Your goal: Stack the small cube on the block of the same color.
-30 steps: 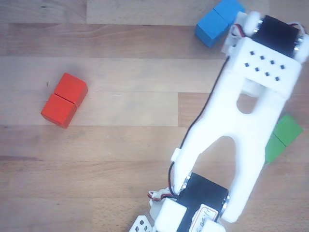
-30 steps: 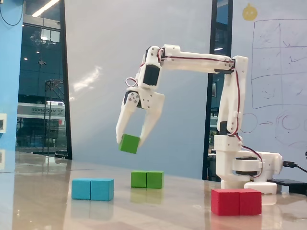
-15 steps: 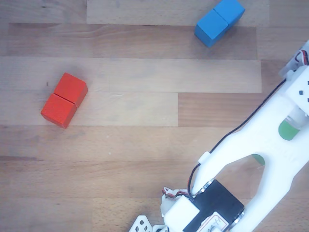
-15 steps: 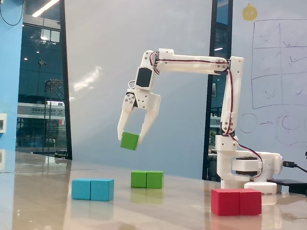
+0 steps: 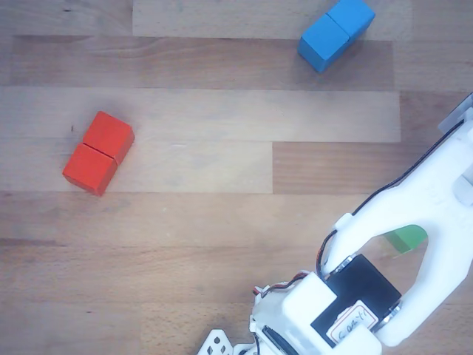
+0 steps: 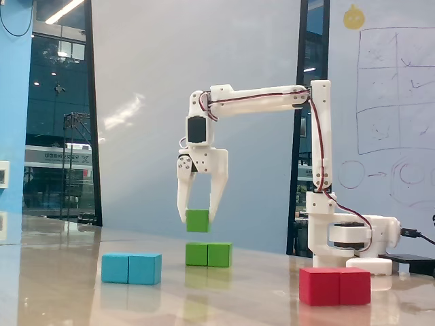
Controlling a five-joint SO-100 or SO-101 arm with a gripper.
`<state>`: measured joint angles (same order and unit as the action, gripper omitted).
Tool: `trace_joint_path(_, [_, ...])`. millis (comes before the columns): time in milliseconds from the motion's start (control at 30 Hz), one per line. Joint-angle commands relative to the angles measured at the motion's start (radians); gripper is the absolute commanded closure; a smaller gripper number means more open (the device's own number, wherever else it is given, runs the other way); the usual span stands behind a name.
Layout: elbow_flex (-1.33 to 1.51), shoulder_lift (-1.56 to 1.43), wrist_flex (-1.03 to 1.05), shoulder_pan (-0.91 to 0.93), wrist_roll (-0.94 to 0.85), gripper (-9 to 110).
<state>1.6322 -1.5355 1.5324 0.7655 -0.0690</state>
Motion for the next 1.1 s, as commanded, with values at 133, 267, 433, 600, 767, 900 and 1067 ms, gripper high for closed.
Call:
trace_joint_path(133, [-0.100, -0.011, 0.037, 0.014, -0.008, 96])
trace_joint_path(267, [-0.100, 0.012, 0.026, 0.012, -0.008, 96])
trace_joint_path(433, [-0.100, 0.048, 0.020, 0.011, -0.008, 96])
trace_joint_path(600, [-0.100, 0.071, 0.018, 0.011, -0.008, 96])
trace_joint_path(767, [-0.100, 0.072, 0.014, 0.006, -0.008, 96])
trace_joint_path(900, [-0.100, 0.072, 0.002, 0.002, -0.018, 95])
trace_joint_path(1067, [-0.100, 0.072, 0.003, 0.014, -0.089, 83])
